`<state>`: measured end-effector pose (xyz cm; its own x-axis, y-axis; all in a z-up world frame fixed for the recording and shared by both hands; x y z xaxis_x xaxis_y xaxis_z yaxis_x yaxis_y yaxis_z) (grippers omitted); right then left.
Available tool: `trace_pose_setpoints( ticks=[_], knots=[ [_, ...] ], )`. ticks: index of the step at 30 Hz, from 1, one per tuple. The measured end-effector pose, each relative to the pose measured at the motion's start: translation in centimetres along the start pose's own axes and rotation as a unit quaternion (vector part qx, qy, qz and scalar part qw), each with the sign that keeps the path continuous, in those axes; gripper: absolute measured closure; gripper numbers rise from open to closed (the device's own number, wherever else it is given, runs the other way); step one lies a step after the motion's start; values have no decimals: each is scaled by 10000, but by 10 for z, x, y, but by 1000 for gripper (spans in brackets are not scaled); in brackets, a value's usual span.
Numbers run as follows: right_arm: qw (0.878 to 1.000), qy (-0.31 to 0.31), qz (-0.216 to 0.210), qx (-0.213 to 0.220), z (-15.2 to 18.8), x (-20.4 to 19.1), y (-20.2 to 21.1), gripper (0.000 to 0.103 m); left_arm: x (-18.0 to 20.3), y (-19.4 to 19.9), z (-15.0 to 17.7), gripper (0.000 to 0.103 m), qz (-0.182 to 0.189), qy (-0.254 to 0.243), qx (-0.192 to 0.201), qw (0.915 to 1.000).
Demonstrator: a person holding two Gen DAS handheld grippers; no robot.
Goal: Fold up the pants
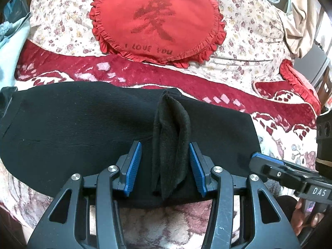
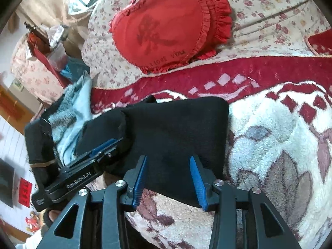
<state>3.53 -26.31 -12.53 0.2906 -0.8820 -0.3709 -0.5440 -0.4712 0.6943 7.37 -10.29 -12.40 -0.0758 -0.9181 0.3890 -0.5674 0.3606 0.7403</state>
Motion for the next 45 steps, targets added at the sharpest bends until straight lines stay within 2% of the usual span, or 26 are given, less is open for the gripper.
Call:
trace_pose_setpoints(
  ticks=[7, 12, 16, 17, 18, 23, 28, 34, 35, 36, 37, 41, 43, 44, 45],
  knots=[
    [9998, -132, -133, 29, 1, 4, 3, 63, 1, -1, 3, 57, -137, -135, 13, 9998],
    [9980, -386, 125, 484, -11, 12, 23, 61, 1, 6, 0, 57, 26, -100, 142, 9998],
    [9991, -352, 169, 191, -23, 14, 6, 61, 1, 8, 0, 57, 129, -106, 123, 9998],
    [9992, -311, 172, 172, -27, 14, 1, 61, 2, 7, 1, 54, 91, -153, 120, 9998],
    [9993, -276, 185, 140, -30, 13, -4, 61, 3, 5, 1, 48, 10, -194, 107, 9998],
    [9992, -59, 394, -6, -36, 15, -28, 61, 8, -2, 5, 46, -142, -372, 24, 9992],
    [9981, 124, 597, 22, -35, 10, -14, 61, 3, 0, 2, 46, 38, -169, -13, 9998],
    [9958, 165, 884, -193, -14, 4, -9, 61, -5, 8, -4, 46, 279, 165, 82, 9994],
    [9955, 169, 907, -197, -13, 2, -7, 61, -6, 10, -5, 45, 341, 227, 100, 9991],
    [9955, 195, 906, -174, -11, -1, -4, 61, -8, 10, -6, 36, 392, 303, 88, 9987],
    [9956, 224, 899, -162, -10, -3, -3, 60, -8, 9, -8, 33, 414, 338, 66, 9985],
    [9963, 242, 818, -136, -2, -3, -7, 58, -6, 2, -6, 33, 190, 216, 4, 9996],
    [9976, 169, 669, -81, -2, -2, -8, 57, -1, 4, -3, 39, 75, 17, 98, 9999],
    [9983, 79, 582, -42, -2, 0, -7, 57, 0, 2, -2, 58, 36, -42, 71, 10000],
    [9986, 19, 526, -6, -2, 1, -6, 57, -1, -1, -1, 71, 2, -66, 11, 10000]
  ],
)
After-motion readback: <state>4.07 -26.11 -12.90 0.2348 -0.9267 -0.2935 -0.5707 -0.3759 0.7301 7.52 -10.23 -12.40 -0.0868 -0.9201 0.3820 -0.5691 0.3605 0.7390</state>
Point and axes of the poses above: each gripper's, at about its wrist camera, not at the fingertips, and y roughly against the way its jaws point, x to its right, z to its underside, the point moved 6 cm from there along -y, roughly the way its jaws point, and after that the axes turned 14 degrees about y, right-handed, at the moved point
